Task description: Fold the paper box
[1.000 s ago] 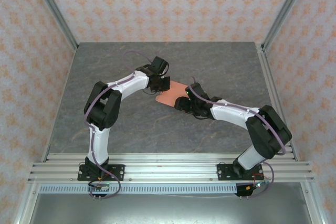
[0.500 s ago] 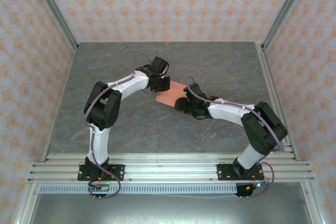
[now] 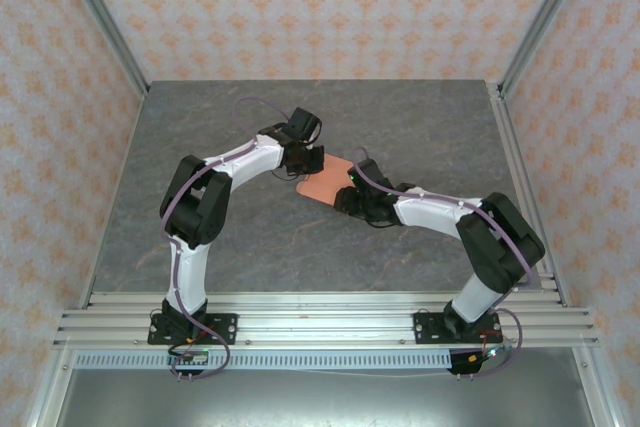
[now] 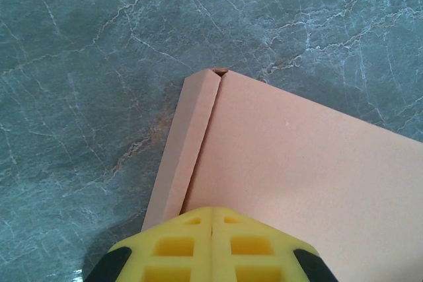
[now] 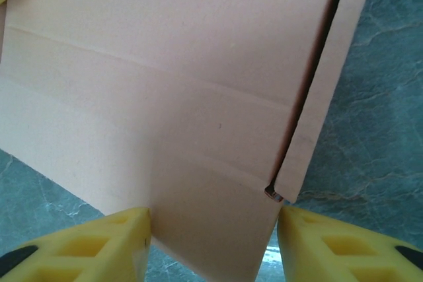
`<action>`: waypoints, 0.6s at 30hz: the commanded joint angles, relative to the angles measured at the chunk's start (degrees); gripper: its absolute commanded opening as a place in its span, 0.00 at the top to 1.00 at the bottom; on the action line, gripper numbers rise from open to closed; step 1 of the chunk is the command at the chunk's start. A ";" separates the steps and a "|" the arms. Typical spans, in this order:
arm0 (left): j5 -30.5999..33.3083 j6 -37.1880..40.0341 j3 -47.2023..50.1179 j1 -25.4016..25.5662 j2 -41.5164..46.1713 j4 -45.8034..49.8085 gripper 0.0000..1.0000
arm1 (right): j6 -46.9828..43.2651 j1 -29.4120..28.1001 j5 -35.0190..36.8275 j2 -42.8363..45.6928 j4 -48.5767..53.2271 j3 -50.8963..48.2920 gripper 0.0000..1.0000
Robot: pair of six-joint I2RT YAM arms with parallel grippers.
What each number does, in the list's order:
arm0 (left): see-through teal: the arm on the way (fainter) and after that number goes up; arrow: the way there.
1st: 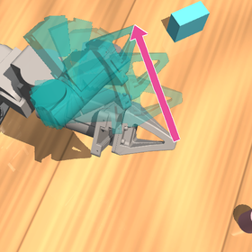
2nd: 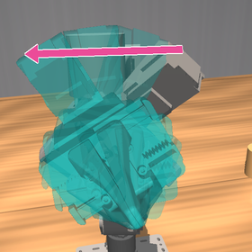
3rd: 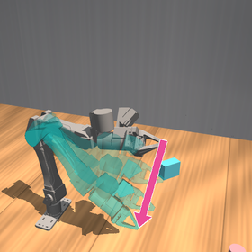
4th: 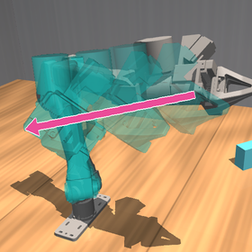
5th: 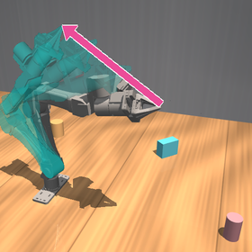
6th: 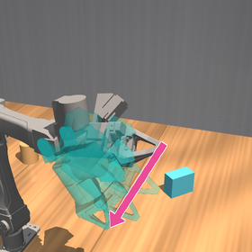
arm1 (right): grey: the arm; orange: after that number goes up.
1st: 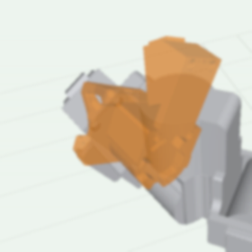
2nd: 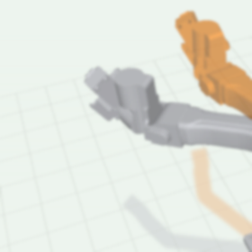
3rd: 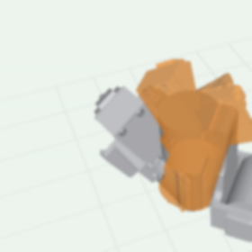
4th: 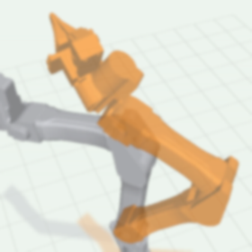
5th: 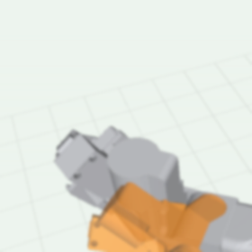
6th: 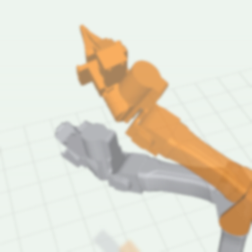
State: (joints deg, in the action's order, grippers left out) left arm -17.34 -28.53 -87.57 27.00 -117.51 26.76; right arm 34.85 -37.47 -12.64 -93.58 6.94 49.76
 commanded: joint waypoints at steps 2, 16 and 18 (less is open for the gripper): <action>0.60 -0.21 0.69 0.64 -1.30 2.81 0.96 | -2.34 -0.41 5.94 -0.92 1.67 1.93 0.56; 0.85 2.05 0.81 0.48 2.13 4.54 0.68 | -6.00 0.03 6.76 -0.30 0.94 1.22 0.60; 1.29 2.67 1.70 0.35 3.97 4.88 0.60 | -6.19 0.15 6.94 -0.18 1.03 1.13 0.60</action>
State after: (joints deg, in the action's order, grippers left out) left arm -17.56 -27.27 -87.50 27.29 -116.68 27.44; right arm 29.98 -37.56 -8.47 -93.71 7.18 50.26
